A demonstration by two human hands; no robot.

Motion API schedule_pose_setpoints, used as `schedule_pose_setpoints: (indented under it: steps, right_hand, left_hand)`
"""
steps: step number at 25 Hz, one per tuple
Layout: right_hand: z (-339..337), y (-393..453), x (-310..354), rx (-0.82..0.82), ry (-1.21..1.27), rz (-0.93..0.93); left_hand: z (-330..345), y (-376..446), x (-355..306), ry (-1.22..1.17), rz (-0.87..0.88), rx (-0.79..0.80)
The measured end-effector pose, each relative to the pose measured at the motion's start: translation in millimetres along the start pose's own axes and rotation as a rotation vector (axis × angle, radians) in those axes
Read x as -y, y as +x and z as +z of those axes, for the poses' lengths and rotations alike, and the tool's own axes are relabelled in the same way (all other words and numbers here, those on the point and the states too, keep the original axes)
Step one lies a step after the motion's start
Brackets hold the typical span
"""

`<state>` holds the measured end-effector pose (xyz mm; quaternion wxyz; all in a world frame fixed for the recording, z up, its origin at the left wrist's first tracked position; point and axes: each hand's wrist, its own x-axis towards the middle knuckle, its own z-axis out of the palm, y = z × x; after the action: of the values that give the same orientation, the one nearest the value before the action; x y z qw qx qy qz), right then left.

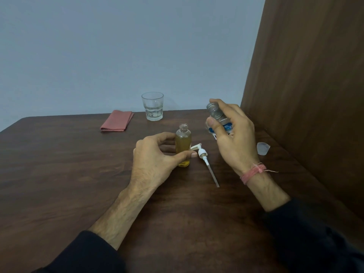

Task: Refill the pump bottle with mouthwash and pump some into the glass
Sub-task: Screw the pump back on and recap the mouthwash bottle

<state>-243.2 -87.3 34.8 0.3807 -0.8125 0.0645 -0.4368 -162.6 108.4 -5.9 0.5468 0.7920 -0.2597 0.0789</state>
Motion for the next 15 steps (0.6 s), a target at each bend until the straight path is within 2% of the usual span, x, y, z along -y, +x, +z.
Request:
schedule_pose_setpoints:
  steps: [4,8,15]
  right_hand:
    - [-15.9,10.6,-11.1,-0.036,0.262,0.130]
    - [-28.6,17.1,-23.5,-0.092,0.631,0.306]
    - [-31.5,20.4,-33.1,-0.064,0.728,0.361]
  left_hand:
    - [-0.6,-0.5,-3.3,0.021,-0.023,0.000]
    - [-0.2,-1.0,-5.4,0.084,-0.039,-0.012]
    - [0.0,-1.4,-7.7,0.110,-0.072,-0.028]
